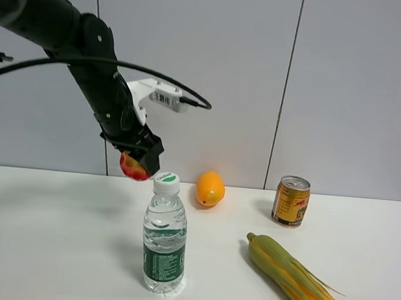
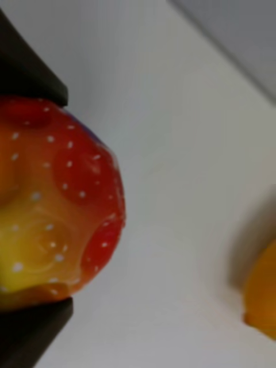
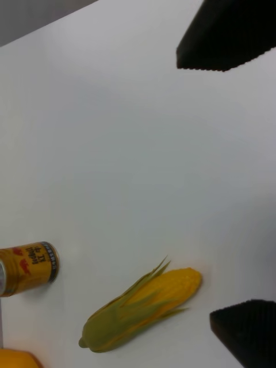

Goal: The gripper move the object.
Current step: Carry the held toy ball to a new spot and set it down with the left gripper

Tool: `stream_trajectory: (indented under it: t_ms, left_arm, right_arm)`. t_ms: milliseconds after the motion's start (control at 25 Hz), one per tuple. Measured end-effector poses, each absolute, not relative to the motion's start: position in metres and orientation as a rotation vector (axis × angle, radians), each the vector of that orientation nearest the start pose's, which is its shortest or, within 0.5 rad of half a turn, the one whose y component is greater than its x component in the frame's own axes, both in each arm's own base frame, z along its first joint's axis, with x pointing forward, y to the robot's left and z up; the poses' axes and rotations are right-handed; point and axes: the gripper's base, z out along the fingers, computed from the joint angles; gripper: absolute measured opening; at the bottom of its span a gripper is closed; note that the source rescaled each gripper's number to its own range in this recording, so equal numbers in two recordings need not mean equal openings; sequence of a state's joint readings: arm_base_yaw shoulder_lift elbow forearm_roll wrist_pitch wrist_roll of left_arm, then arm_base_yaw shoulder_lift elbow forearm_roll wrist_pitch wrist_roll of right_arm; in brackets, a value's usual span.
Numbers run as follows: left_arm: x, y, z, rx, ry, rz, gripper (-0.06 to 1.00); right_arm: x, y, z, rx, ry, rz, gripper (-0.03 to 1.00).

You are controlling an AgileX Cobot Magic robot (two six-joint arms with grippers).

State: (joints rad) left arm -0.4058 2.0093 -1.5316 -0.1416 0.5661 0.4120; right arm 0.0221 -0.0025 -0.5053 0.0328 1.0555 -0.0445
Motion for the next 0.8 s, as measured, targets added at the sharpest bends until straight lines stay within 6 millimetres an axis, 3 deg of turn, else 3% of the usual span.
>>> stream_trajectory:
  t_ms: [280, 680, 800]
  left_arm:
    - [0.375, -0.205, 0.287, 0.939, 2.155, -0.174, 0.01]
    - [0.338, -0.274, 0.328, 1.069, 1.952, -0.287, 0.01]
    - [0.339, -0.287, 0.324, 1.083, 1.943, -0.312, 0.01]
  right_arm:
    - [-0.006, 0.002, 0.279, -0.069, 2.03, 0.025, 1.0]
    - [-0.006, 0.002, 0.279, -0.069, 2.03, 0.025, 1.0]
    - [-0.006, 0.002, 0.279, -0.069, 2.03, 0.025, 1.0]
